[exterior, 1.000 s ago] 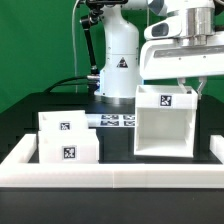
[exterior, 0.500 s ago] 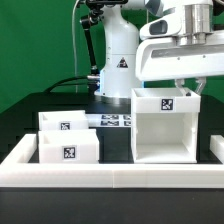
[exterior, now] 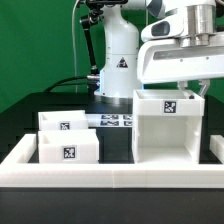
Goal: Assemble drawer
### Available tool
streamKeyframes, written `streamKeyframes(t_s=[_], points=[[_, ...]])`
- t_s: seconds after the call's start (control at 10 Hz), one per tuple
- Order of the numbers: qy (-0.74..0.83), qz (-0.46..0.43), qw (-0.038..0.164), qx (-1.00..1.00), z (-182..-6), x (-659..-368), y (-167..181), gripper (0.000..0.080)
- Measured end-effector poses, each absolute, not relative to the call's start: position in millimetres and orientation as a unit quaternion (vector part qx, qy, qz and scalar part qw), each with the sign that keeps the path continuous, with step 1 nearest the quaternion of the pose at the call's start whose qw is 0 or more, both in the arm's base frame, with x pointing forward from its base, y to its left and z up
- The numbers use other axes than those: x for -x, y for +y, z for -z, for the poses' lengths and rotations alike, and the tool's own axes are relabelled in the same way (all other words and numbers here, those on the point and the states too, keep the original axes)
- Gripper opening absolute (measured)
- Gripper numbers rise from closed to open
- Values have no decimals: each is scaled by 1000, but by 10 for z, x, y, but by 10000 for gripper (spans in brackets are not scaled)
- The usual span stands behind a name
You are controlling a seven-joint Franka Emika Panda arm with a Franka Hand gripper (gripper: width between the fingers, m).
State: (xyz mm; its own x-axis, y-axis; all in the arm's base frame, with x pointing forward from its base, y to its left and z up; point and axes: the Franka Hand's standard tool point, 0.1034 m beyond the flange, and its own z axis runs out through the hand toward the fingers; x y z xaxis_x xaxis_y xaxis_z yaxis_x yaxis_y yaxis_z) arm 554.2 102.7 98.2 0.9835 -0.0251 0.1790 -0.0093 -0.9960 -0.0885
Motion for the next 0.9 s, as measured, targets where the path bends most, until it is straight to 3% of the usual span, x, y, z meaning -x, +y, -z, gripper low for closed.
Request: streamKeyframes(t_s=[0.4,0.9], points=[[17,101,47,994,-997,-5695,1030,38],[209,111,72,969,-1036,-5769,1127,38]])
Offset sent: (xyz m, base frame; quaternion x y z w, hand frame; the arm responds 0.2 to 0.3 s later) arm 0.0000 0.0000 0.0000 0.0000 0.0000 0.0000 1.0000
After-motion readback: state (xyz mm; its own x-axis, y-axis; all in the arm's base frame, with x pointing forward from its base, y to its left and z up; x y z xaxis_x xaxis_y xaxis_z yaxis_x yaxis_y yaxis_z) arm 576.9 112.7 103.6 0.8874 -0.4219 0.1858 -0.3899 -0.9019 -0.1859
